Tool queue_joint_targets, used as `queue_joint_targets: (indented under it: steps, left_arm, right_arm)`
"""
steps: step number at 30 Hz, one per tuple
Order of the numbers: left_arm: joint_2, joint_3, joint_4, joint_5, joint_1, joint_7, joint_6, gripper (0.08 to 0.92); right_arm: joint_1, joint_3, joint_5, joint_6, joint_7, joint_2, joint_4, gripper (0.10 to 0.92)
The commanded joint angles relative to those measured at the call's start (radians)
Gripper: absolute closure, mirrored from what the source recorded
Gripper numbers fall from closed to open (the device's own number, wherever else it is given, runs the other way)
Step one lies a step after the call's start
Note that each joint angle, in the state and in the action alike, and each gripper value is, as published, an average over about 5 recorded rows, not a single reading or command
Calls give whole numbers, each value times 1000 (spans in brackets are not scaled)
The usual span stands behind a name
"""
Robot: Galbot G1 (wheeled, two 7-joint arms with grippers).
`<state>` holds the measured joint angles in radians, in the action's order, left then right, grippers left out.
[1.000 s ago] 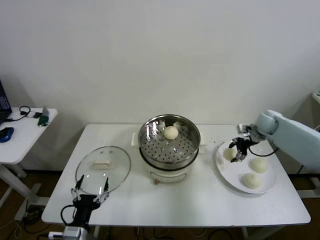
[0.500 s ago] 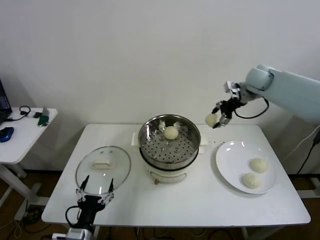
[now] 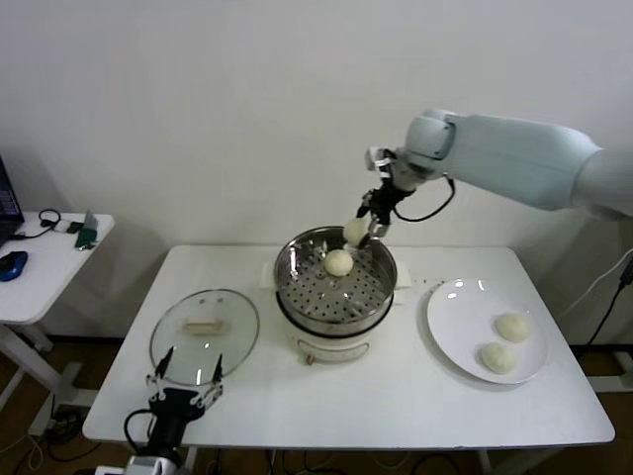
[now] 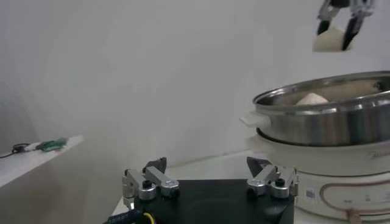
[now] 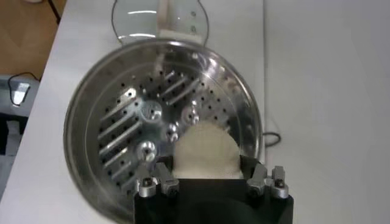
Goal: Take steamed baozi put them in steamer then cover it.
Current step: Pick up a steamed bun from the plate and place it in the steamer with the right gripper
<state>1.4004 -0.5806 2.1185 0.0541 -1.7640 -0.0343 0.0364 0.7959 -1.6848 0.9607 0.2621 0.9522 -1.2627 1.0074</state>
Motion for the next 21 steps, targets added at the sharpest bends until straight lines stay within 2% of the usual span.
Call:
queue_joint_targets:
  steps: [1,21]
  left_arm:
    - [-3,1,16,-2,-6,1,-2,177]
    - [-8,-1,1,-11,8,12,6,177]
  right_arm:
    - [-70,-44,56,29,-49,-165,-8,321]
    - [-174,-51,-1,30,-74,-212,-70,320]
